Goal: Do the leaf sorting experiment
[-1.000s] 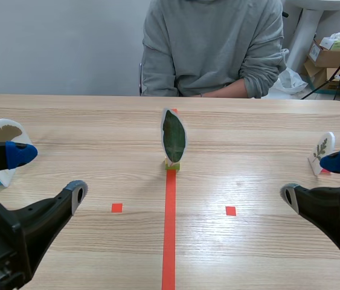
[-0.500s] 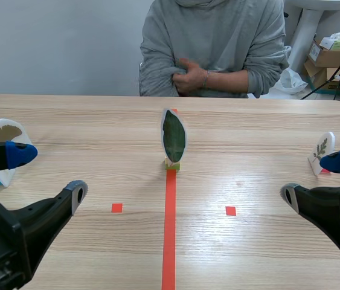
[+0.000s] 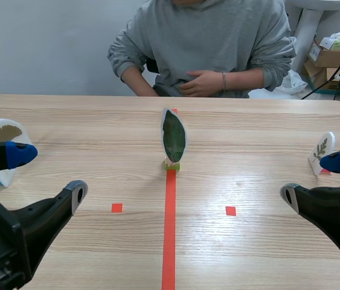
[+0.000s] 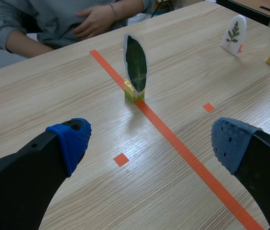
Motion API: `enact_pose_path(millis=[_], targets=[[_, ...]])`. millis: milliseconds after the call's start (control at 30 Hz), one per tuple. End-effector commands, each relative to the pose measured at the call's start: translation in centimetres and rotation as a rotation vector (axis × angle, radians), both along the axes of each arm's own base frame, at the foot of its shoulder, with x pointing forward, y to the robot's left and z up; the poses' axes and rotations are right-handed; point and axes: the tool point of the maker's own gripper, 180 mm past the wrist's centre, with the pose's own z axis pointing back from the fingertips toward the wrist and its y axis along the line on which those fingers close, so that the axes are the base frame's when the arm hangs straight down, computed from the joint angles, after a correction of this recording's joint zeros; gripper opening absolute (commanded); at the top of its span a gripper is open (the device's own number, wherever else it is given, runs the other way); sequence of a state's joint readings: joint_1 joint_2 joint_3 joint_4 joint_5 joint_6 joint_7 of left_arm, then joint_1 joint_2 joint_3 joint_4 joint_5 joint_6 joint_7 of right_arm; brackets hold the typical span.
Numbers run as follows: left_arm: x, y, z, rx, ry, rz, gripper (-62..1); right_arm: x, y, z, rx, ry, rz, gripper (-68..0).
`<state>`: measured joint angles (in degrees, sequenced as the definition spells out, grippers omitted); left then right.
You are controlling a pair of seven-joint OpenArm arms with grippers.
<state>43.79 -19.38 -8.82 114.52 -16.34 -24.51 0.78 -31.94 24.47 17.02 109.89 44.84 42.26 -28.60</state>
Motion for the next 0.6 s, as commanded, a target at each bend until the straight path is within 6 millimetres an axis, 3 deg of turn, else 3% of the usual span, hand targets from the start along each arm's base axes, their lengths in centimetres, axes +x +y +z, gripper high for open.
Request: enact_pose_path(millis=[0,567], targets=[[0.06,-0.17,0.53,-0.022,-0.016,-0.002,-7.3,0.36,-0.07,0.78,-0.005,-0.027,0.014,-11.5],[0.34,-0.15,0.64,-0.019,-0.023,-0.003,-7.3,0.33,-0.10,0.70,-0.009,-0.024,0.014,-11.5]])
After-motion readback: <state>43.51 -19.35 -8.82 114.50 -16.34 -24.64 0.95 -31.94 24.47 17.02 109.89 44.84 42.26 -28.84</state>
